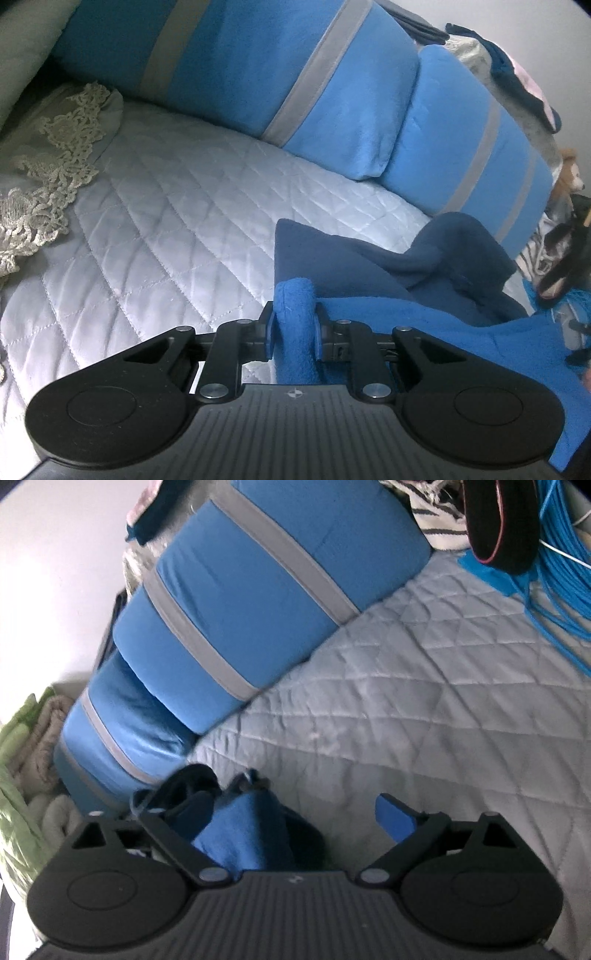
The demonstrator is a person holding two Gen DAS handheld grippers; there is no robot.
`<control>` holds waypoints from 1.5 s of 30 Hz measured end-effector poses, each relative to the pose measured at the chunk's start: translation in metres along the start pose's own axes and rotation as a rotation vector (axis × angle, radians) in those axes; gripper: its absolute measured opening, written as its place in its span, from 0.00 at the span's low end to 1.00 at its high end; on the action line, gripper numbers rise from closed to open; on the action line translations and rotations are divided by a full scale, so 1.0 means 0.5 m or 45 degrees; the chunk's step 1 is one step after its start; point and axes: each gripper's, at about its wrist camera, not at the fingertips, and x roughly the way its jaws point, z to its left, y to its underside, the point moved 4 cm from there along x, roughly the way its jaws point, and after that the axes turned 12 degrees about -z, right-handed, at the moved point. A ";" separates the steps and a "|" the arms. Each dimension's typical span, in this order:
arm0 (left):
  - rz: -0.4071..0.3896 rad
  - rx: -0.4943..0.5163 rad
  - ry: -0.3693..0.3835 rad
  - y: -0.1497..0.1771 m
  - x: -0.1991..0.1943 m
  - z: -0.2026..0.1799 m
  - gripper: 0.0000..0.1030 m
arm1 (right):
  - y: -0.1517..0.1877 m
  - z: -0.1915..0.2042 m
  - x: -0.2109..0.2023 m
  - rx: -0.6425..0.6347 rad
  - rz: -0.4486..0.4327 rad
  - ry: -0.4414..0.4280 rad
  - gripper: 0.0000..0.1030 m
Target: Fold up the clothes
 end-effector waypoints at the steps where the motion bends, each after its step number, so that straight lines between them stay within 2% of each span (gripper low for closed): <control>1: 0.001 0.001 0.000 0.000 0.001 0.000 0.19 | 0.004 0.002 0.003 -0.003 0.017 -0.014 0.86; 4: 0.001 -0.004 0.004 -0.002 0.001 0.001 0.19 | 0.016 0.016 0.015 -0.030 0.055 -0.065 0.80; 5: -0.002 -0.007 0.004 -0.002 0.000 0.001 0.19 | 0.018 0.023 0.018 -0.043 0.054 -0.078 0.70; 6: -0.008 -0.010 0.004 -0.002 -0.003 0.001 0.19 | 0.020 0.030 0.020 -0.054 0.050 -0.089 0.48; 7: -0.016 -0.011 0.002 -0.003 -0.007 -0.001 0.19 | 0.020 0.034 0.020 -0.047 0.037 -0.091 0.35; 8: -0.025 -0.012 0.001 -0.005 -0.011 -0.003 0.19 | 0.020 0.038 0.018 -0.034 0.021 -0.090 0.17; 9: -0.047 -0.005 0.007 -0.008 -0.020 -0.008 0.19 | 0.017 0.043 0.011 -0.029 -0.005 -0.098 0.16; 16: -0.356 0.013 0.127 -0.060 -0.127 -0.049 0.18 | -0.025 0.094 -0.058 -0.118 -0.261 -0.227 0.13; 17: -0.393 0.011 0.132 -0.068 -0.134 -0.053 0.18 | -0.033 0.098 -0.058 -0.127 -0.294 -0.212 0.12; 18: -0.422 0.010 0.122 -0.076 -0.137 -0.057 0.18 | -0.041 0.100 -0.055 -0.135 -0.324 -0.185 0.01; 21: -0.403 0.029 0.060 -0.080 -0.113 -0.063 0.18 | -0.066 0.102 -0.042 -0.147 -0.390 -0.106 0.01; 24: -0.364 0.051 0.000 -0.082 -0.085 -0.069 0.18 | -0.074 0.089 -0.009 -0.171 -0.343 0.010 0.01; 25: -0.351 0.058 -0.020 -0.082 -0.076 -0.071 0.18 | -0.070 0.084 0.005 -0.170 -0.300 0.016 0.02; 28: -0.312 0.072 -0.073 -0.082 -0.050 -0.073 0.18 | -0.054 0.077 0.039 -0.167 -0.180 -0.005 0.12; 30: -0.288 0.054 -0.080 -0.077 -0.041 -0.063 0.18 | -0.049 0.076 0.054 -0.167 -0.125 -0.024 0.53; 32: -0.268 0.042 -0.087 -0.073 -0.034 -0.056 0.18 | -0.045 0.075 0.068 -0.165 -0.082 -0.032 0.68; 38: -0.240 0.052 -0.099 -0.068 -0.028 -0.053 0.18 | -0.025 0.055 0.139 -0.124 0.059 -0.037 0.70; 41: -0.227 0.048 -0.100 -0.066 -0.024 -0.052 0.18 | -0.014 0.053 0.160 -0.099 0.096 -0.089 0.64; 43: -0.223 0.042 -0.099 -0.066 -0.023 -0.052 0.18 | -0.009 0.058 0.161 -0.107 0.091 -0.121 0.38; 44: -0.224 0.040 -0.098 -0.067 -0.023 -0.053 0.18 | -0.010 0.064 0.158 -0.124 0.067 -0.126 0.15; 45: -0.227 0.037 -0.095 -0.067 -0.025 -0.055 0.18 | -0.011 0.069 0.154 -0.141 0.044 -0.131 0.14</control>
